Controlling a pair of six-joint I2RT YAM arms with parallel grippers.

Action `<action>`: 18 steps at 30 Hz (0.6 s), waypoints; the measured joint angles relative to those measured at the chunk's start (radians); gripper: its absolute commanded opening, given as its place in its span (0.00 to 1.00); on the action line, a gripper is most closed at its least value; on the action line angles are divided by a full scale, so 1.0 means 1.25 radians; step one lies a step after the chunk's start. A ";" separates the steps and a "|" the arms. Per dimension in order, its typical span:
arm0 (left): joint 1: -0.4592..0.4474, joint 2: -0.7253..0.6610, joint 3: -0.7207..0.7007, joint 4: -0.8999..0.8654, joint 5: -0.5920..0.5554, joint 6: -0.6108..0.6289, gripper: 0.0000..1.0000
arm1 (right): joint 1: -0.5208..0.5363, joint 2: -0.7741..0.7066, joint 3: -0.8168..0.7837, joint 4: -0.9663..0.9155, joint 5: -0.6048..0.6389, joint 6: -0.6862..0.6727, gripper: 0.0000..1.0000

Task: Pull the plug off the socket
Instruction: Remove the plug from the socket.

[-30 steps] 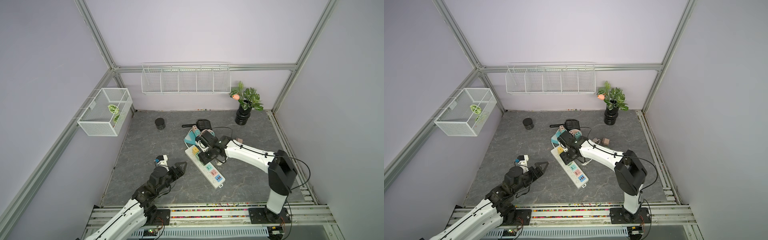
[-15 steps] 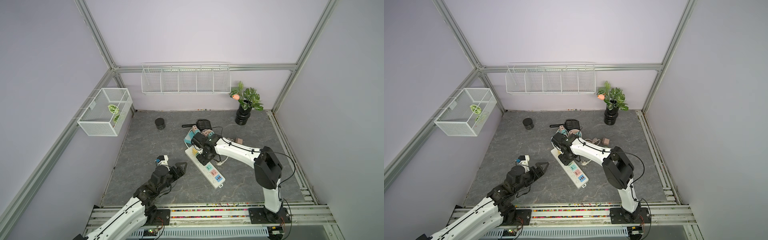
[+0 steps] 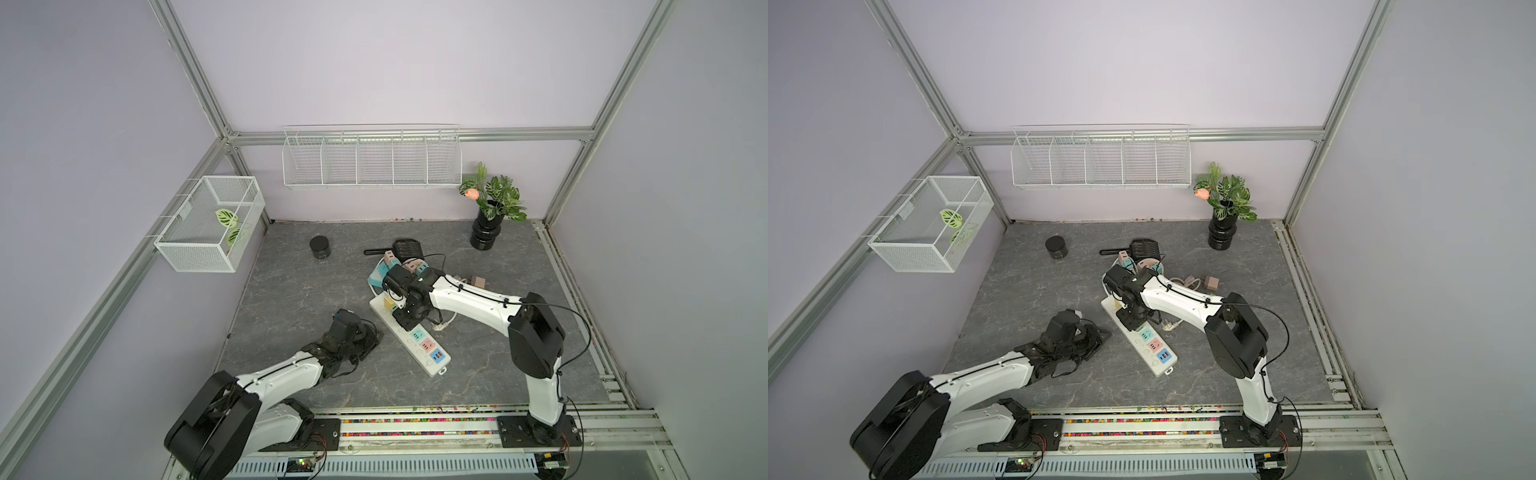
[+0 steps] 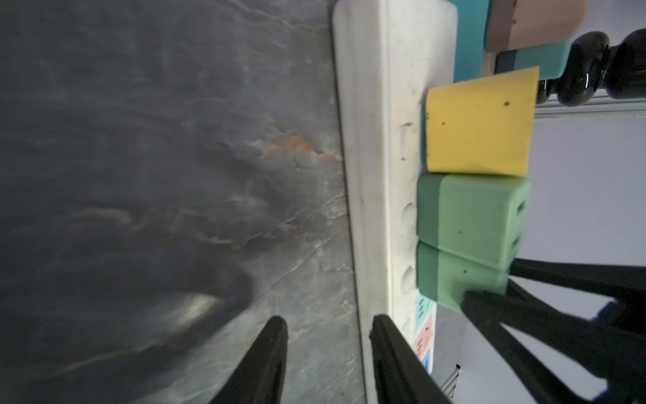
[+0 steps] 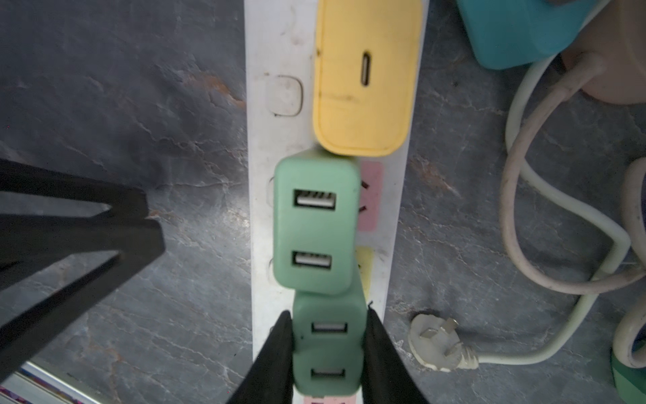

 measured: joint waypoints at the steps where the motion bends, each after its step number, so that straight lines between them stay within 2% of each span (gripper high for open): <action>1: 0.000 0.016 0.010 0.010 0.009 -0.003 0.45 | 0.000 0.000 0.000 0.000 0.000 0.002 0.27; 9: 0.013 0.163 0.040 0.110 0.093 -0.045 0.46 | -0.001 -0.002 -0.005 0.006 -0.005 0.014 0.27; 18: 0.033 0.255 0.128 0.085 0.160 -0.080 0.36 | 0.002 0.001 0.002 0.001 -0.003 0.037 0.26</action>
